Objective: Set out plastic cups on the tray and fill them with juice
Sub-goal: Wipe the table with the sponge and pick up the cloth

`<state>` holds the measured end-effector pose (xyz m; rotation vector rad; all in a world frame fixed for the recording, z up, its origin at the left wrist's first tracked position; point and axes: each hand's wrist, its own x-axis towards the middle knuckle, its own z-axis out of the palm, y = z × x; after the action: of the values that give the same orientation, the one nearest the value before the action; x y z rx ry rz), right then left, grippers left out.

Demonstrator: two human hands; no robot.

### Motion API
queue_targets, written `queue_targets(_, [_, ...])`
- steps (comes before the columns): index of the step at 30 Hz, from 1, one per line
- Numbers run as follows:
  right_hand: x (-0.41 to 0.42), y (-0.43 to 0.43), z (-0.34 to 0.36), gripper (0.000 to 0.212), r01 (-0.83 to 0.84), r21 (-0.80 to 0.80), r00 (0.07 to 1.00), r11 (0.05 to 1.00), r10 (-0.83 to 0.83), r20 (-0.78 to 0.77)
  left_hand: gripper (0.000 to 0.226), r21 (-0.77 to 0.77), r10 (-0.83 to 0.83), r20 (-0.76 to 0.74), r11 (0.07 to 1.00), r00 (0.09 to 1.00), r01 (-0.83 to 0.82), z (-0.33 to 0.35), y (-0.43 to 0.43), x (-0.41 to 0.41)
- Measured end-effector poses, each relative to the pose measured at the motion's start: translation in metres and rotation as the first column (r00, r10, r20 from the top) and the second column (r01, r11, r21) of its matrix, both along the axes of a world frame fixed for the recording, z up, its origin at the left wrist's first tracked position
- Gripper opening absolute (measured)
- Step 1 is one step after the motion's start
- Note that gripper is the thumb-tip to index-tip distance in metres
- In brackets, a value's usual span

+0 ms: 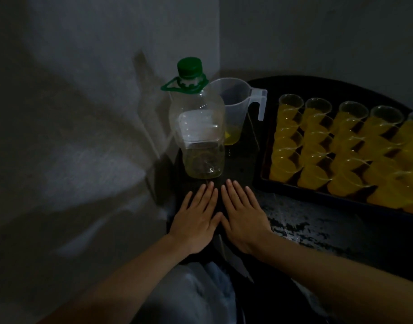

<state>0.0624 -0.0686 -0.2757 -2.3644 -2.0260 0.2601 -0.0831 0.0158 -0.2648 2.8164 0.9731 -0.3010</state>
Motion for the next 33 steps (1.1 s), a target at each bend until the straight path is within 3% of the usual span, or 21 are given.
queue_targets(4, [0.003, 0.0, 0.012, 0.079, -0.029, -0.034, 1.0, 0.999, 0.028, -0.012, 0.086, -0.016, 0.035, 0.017, 0.999, 0.999, -0.035, 0.009, -0.003, 0.006])
queue_targets(10, [0.014, -0.008, 0.045, 0.082, -0.002, 0.035, 0.995, 0.999, 0.005, -0.1, 0.067, -0.014, 0.05, 0.067, 0.999, 0.996, -0.049, 0.04, -0.012, 0.022])
queue_targets(19, [0.049, -0.031, 0.122, 0.069, -0.044, 0.187, 0.993, 0.981, 0.065, -0.103, 0.059, -0.085, 0.062, 0.282, 0.996, 0.957, -0.04, 0.11, -0.038, 0.051])
queue_targets(24, [0.089, -0.043, 0.182, 0.068, -0.02, 0.244, 0.999, 0.97, 0.03, -0.034, 0.079, -0.114, 0.064, 0.373, 0.993, 0.925, -0.023, 0.155, -0.042, 0.081])
queue_targets(30, [0.18, -0.075, 0.223, 0.068, 0.182, 0.275, 0.98, 0.944, -0.198, 0.029, 0.052, -0.257, 0.201, 0.585, 0.965, 0.786, -0.056, 0.192, -0.04, 0.129])
queue_targets(33, [0.227, -0.099, 0.23, 0.069, 0.256, 0.277, 0.962, 0.926, -0.272, 0.018, 0.022, -0.344, 0.287, 0.631, 0.936, 0.721, -0.071, 0.189, -0.028, 0.156])
